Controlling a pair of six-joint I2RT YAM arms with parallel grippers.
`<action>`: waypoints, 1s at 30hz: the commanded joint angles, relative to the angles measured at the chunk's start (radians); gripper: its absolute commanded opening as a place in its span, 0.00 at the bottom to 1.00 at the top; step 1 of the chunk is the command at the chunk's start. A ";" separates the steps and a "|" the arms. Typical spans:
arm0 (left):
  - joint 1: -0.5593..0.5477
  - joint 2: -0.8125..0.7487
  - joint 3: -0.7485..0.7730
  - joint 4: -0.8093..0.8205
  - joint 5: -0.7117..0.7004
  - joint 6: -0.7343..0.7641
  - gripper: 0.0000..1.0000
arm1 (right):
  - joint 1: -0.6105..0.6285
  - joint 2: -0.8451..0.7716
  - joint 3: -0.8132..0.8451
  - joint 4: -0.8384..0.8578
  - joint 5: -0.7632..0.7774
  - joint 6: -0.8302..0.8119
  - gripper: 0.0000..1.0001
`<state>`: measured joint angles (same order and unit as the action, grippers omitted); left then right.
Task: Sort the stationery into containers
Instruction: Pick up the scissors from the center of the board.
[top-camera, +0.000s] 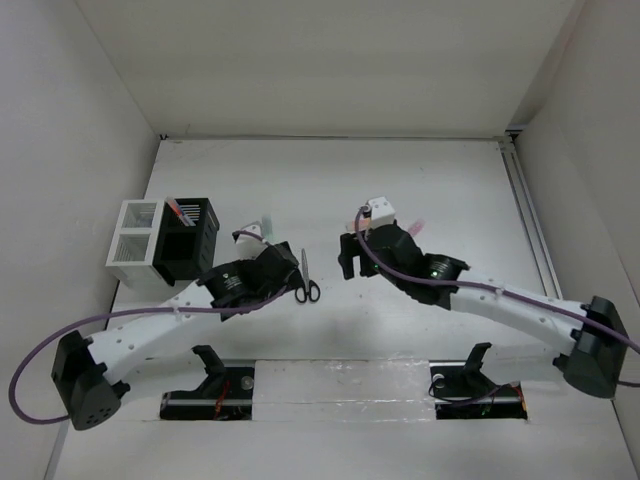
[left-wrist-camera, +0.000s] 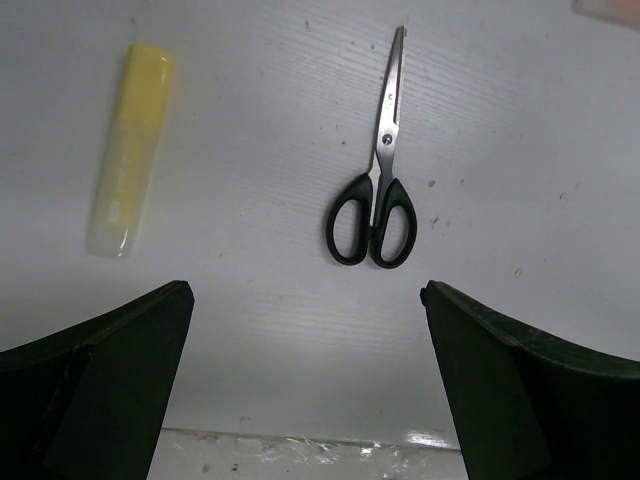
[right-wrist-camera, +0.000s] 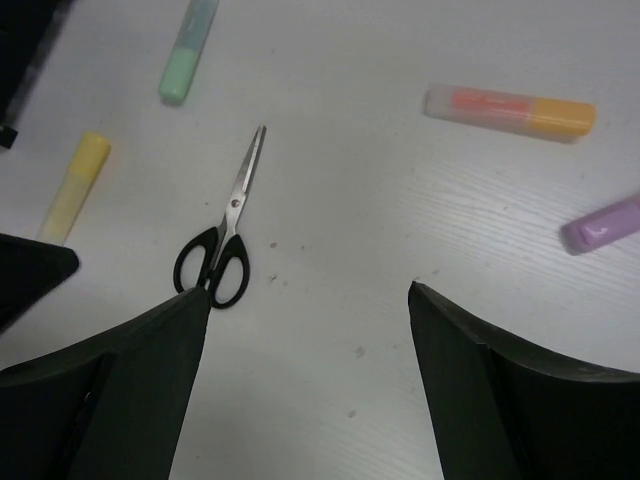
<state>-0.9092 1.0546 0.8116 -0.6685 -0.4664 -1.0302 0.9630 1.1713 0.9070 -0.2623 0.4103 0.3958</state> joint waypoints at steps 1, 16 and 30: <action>-0.005 -0.099 0.018 -0.117 -0.124 -0.100 0.99 | -0.004 0.112 0.046 0.092 -0.111 0.006 0.85; -0.005 -0.205 0.142 -0.173 -0.090 0.005 0.99 | 0.060 0.499 0.181 0.167 -0.104 0.060 0.74; -0.005 -0.234 0.207 -0.195 -0.167 0.128 0.99 | 0.071 0.591 0.202 0.135 -0.030 0.087 0.67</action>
<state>-0.9092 0.8345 1.0142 -0.8574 -0.6044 -0.9310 1.0233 1.7756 1.0718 -0.1463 0.3447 0.4683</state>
